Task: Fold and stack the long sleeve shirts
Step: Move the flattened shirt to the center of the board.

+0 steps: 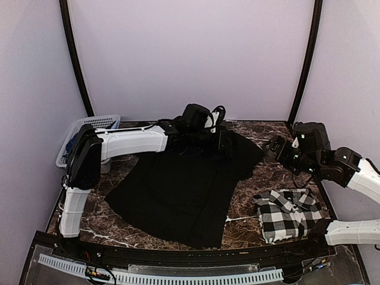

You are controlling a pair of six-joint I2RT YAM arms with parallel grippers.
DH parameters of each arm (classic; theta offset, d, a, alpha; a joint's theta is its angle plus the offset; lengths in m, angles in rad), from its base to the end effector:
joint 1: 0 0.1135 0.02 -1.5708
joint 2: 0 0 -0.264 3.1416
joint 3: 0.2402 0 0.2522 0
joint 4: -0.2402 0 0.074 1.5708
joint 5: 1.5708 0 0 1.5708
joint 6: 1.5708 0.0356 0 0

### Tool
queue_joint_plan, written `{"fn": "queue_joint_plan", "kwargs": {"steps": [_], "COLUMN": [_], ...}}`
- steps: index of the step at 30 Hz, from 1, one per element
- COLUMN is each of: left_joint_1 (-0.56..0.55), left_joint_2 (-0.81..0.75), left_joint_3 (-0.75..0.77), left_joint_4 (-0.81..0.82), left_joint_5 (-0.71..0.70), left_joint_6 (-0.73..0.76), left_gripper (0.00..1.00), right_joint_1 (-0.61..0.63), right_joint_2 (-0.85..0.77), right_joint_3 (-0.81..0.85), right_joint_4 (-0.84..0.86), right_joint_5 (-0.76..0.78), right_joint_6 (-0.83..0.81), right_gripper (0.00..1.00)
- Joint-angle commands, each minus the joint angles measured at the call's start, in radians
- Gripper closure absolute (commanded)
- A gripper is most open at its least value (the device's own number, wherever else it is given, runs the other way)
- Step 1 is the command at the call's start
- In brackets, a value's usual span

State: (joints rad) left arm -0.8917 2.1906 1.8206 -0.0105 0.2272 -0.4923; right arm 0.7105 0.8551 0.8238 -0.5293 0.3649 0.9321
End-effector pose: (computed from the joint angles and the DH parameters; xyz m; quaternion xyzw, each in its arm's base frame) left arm 0.3231 -0.4130 0.2554 0.2255 0.7938 -0.4277 0.3690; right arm 0.1480 0.1106 0.3080 0.1824 0.8456 0.2402 0.4404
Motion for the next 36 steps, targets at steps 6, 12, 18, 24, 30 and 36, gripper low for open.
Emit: {"fn": "queue_joint_plan", "kwargs": {"steps": [6,12,18,24,30,36], "left_joint_1": [0.062,0.1,0.156,0.227,0.26,0.324], "left_joint_2": [0.024,0.007,-0.046,-0.101,-0.175,-0.254], "left_joint_3": [0.201,0.207,0.197,0.192,0.136,0.027], "left_joint_4": [-0.227,-0.351,-0.421,-0.441,-0.467,-0.448], "left_joint_5": [0.096,0.055,-0.017,-0.062,-0.181,-0.205], "left_joint_6": [-0.031,-0.007,0.029,0.063,0.059,0.047], "left_gripper": [1.0,1.0,1.0,1.0,1.0,1.0], "right_joint_1": [-0.008,-0.043,-0.099,-0.221,-0.312,-0.342], "right_joint_2": [-0.059,0.032,0.247,0.378,0.485,0.617], "right_joint_3": [-0.073,-0.17,-0.17,-0.138,-0.105,-0.019], "right_joint_4": [0.032,0.213,0.333,0.416,0.471,0.503], "right_joint_5": [0.074,-0.003,-0.099,-0.214,-0.307,-0.373], "right_joint_6": [-0.048,-0.083,-0.091,-0.12,-0.156,-0.188], "right_gripper": [0.01,0.01,0.08,0.19,0.21,0.24]}}
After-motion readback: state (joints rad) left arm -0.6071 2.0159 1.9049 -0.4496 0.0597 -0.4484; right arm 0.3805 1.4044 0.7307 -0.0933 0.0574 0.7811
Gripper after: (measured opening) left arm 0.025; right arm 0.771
